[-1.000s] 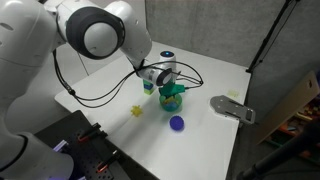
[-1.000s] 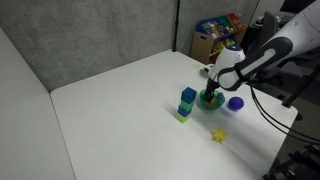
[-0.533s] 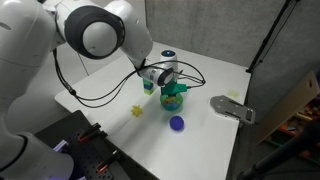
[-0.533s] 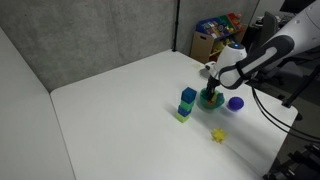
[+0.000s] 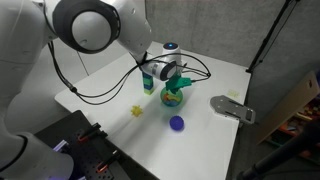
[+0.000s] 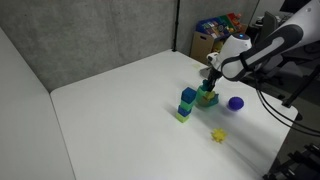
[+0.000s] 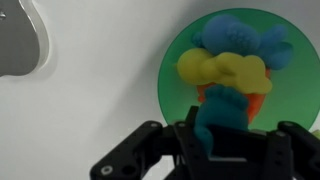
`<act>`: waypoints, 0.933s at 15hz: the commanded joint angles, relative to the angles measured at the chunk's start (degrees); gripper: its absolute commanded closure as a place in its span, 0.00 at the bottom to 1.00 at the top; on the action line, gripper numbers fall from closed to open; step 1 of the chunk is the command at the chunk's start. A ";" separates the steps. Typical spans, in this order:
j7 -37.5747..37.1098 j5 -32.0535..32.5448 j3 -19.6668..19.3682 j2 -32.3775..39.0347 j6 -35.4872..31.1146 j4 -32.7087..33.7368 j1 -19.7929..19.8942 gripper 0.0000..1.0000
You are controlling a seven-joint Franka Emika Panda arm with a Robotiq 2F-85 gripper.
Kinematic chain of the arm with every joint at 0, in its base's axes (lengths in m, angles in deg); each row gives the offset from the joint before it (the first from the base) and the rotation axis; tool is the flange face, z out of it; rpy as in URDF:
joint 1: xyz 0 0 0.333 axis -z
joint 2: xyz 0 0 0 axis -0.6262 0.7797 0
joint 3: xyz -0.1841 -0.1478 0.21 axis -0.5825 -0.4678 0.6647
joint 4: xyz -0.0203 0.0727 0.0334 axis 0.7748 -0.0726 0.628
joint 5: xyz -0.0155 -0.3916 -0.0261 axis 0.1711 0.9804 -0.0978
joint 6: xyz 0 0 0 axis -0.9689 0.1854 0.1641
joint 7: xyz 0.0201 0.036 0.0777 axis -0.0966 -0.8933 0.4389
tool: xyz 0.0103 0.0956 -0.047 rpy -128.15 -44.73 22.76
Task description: Put the dark green toy on top of the stacked toy blocks
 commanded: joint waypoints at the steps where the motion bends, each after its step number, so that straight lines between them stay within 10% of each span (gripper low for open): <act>1: -1.19 0.48 0.21 -2.84 0.28 -1.40 0.56 0.98; 14: -10.03 1.43 -0.76 -11.66 -1.25 -2.43 -3.91 0.97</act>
